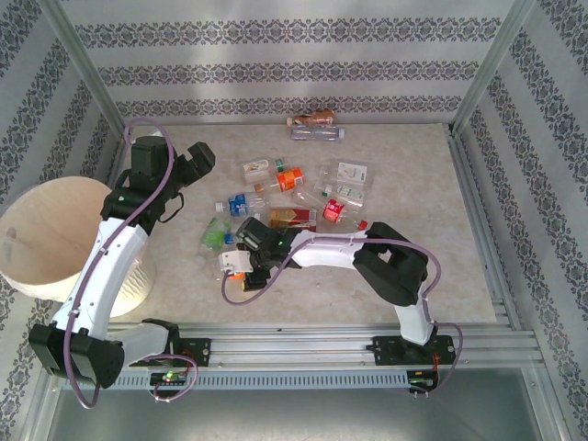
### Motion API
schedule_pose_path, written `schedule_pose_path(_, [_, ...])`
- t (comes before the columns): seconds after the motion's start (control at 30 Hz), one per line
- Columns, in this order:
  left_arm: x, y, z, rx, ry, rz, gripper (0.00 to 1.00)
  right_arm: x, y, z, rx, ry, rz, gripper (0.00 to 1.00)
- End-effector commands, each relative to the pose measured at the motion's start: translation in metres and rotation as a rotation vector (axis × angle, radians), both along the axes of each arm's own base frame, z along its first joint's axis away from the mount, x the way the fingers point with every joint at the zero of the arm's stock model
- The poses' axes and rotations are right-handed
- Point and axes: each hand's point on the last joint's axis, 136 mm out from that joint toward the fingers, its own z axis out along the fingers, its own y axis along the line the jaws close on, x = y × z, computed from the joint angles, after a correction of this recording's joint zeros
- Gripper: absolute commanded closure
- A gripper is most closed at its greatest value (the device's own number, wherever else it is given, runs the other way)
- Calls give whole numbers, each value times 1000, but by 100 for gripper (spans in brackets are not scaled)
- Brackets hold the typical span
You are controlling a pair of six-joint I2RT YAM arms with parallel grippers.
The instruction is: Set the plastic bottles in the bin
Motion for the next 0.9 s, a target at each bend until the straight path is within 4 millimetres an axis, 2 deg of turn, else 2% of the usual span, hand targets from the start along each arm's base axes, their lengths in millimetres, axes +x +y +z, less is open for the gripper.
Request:
schedule_pose_path(0.0, [-4, 3, -3, 9, 13, 15, 0, 3, -5, -13, -41, -22, -39, 23])
schedule_pose_path(0.1, [-1, 2, -2, 2, 6, 19, 0, 6, -8, -15, -49, -35, -60, 30])
schedule_pose_path(0.2, [3, 0, -4, -9, 6, 14, 0, 7, -9, -8, -33, -41, -71, 39])
schedule_pose_path(0.3, [6, -4, -7, -21, 14, 0, 0, 11, -11, 1, -5, -47, -92, 43])
schedule_pose_path(0.47, [13, -20, -6, -48, -14, -88, 0, 21, -12, 44, 121, -52, -163, 47])
schedule_pose_path(0.6, [21, -43, 2, -107, -81, -198, 0, 33, -23, 79, 224, -61, -246, 47])
schedule_pose_path(0.77, [24, -68, 17, -169, -176, -330, 0, 68, -59, 122, 415, -11, -491, 47])
schedule_pose_path(0.87, [19, -93, 23, -117, -205, -428, 0, 88, -83, 142, 524, 24, -649, 47])
